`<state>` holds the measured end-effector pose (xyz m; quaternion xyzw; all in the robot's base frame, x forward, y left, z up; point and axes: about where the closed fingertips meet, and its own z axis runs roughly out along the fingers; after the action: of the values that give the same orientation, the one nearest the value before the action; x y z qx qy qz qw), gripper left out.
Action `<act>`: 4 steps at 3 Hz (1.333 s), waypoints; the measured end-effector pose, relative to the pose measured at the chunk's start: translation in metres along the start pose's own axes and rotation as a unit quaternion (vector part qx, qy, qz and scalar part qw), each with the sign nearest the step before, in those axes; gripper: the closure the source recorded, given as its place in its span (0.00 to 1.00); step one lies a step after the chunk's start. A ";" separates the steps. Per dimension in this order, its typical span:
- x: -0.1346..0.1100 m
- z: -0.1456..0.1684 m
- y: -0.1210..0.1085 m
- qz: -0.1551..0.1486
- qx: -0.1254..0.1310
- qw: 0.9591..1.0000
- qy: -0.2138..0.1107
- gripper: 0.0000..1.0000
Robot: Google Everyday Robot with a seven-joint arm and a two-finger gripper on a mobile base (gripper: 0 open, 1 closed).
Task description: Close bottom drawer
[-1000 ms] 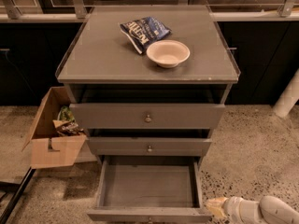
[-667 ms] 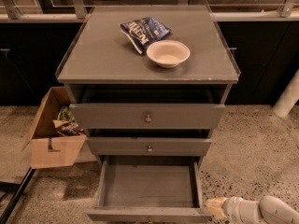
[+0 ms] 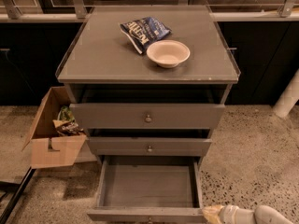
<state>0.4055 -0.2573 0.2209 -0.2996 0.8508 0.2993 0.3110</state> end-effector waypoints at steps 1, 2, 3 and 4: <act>0.018 0.013 0.007 0.022 -0.008 1.000 -0.006 1.00; 0.033 0.018 0.014 0.040 -0.011 0.999 -0.005 1.00; 0.046 0.022 0.019 0.056 -0.011 0.998 -0.004 1.00; 0.056 0.031 0.021 0.066 -0.018 0.998 0.001 1.00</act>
Offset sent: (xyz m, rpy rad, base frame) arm -0.0413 0.0087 -0.0422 0.0605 0.0916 -0.0660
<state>0.3666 -0.2404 0.1679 -0.2487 0.8634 0.3344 0.2845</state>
